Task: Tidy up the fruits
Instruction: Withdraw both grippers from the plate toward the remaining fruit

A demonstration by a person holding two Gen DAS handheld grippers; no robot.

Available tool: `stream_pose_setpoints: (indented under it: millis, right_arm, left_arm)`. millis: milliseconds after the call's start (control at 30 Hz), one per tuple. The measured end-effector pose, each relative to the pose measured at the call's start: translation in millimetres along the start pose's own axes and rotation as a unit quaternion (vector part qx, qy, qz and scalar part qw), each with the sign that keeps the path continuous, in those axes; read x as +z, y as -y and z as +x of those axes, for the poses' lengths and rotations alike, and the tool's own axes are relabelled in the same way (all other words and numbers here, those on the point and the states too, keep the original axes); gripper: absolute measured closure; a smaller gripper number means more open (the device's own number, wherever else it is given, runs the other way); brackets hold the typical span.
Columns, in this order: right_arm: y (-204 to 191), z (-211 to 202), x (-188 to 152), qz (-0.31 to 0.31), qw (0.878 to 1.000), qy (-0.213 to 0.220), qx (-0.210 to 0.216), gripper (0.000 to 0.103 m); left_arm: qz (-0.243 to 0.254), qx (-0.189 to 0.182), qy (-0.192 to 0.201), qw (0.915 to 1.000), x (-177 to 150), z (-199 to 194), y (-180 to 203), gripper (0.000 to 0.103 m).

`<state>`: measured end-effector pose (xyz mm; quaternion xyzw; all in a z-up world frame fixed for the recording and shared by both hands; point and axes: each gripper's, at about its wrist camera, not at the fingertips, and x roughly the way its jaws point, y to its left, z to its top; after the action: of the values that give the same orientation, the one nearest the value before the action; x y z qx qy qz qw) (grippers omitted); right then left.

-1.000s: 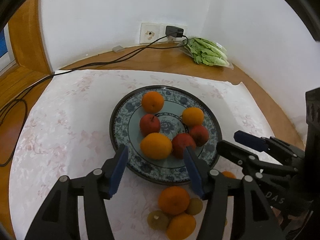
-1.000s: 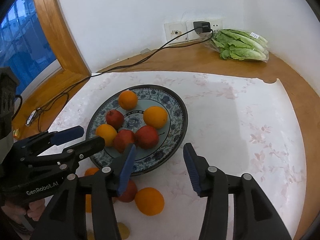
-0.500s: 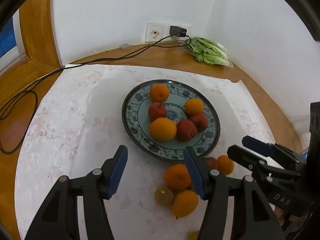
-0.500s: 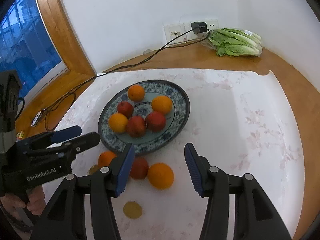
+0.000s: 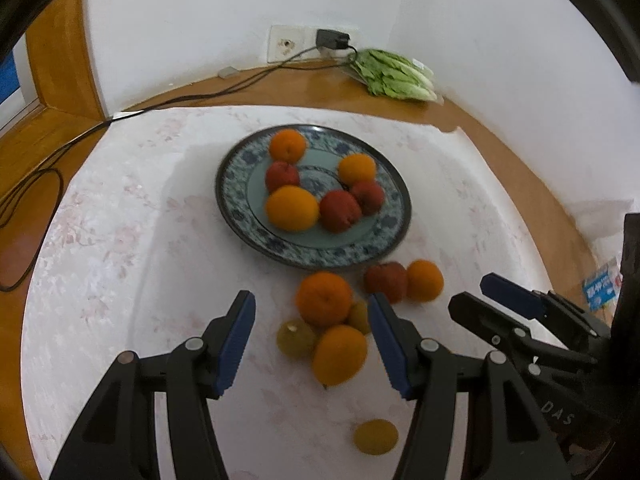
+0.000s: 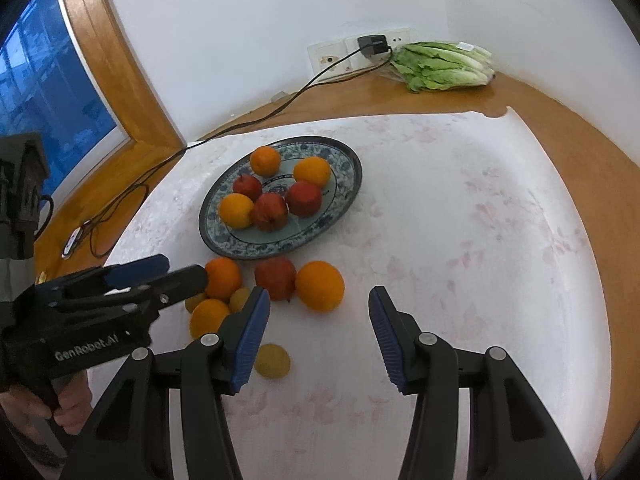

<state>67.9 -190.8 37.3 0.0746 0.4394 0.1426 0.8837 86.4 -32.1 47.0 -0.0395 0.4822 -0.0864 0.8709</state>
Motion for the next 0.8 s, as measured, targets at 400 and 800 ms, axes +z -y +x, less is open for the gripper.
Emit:
stream_pose_setpoints:
  millis: [400, 800]
  right_arm:
    - [-0.4, -14.2, -22.8, 0.0, 1.0, -0.002, 0.002, 0.05]
    - [6.1, -11.7, -34.0, -0.003, 1.0, -0.016, 0.013, 0.05]
  left_arm:
    - [0.009, -0.001, 0.003, 1.0, -14.5, -13.1, 16.9, 0.041]
    - [-0.021, 0.015, -0.003, 0.9997, -26.0, -13.5, -4.5, 0.041]
